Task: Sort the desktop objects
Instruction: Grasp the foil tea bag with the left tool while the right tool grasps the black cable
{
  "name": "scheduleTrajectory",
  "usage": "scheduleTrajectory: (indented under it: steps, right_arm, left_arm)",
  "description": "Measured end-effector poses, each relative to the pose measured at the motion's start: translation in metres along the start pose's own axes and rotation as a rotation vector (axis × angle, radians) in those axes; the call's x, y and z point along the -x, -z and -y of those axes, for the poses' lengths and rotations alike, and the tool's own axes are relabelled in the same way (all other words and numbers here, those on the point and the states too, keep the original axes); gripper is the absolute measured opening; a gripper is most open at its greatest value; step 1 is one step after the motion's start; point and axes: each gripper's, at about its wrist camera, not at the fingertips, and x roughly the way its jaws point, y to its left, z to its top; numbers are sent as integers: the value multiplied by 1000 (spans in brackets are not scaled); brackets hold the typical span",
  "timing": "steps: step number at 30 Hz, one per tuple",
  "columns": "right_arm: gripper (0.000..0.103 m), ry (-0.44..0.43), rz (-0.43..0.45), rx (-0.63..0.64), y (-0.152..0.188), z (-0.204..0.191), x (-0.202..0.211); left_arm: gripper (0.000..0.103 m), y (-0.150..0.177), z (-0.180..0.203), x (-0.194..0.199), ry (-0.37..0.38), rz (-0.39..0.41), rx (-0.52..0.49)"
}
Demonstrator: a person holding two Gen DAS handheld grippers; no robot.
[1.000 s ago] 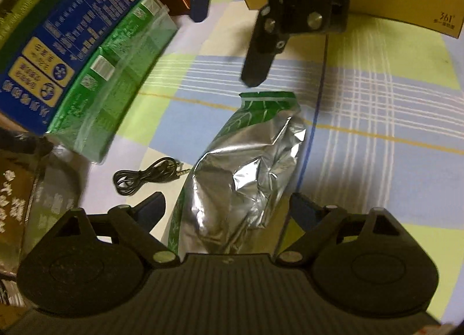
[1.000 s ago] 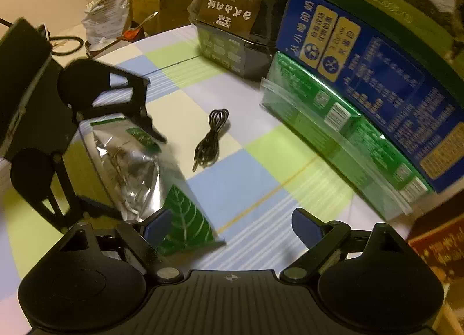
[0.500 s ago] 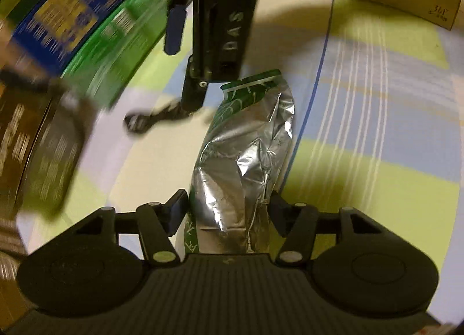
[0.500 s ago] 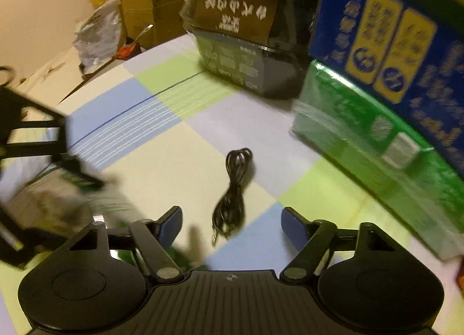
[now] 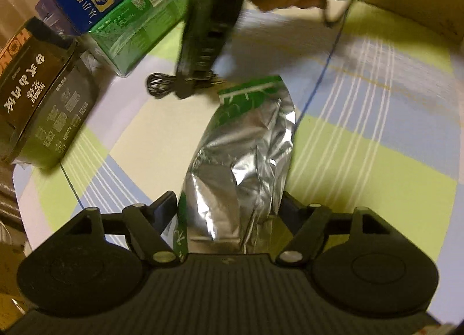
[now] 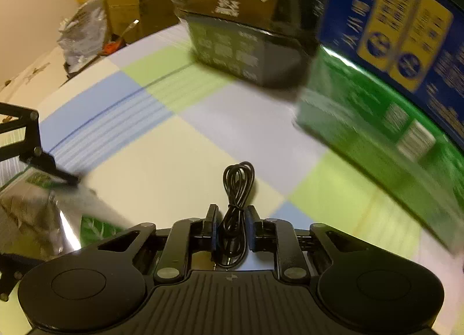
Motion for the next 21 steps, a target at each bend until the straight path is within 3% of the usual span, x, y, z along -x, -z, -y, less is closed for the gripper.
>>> scheduleTrajectory:
  steps: [3,6,10,16,21]
  right_arm:
    - [13,23,-23,-69,14,2,17]
    - [13,28,-40,-156,33,-3,42]
    - [13,25,-51,-285,71,-17,82]
    - [13,-1,-72,-422,143,-60,137]
    - [13,18,-94,-448,200,-99,175]
  left_arm:
    - [70,-2,3,0,-15,-3,29]
    - [59,-4,9,4,-38,-17,70]
    - [53,-4,25,15,-26,-43,160]
    - [51,1,79,43,5,-68,346]
    - [51,6,132,70,-7,-95,482]
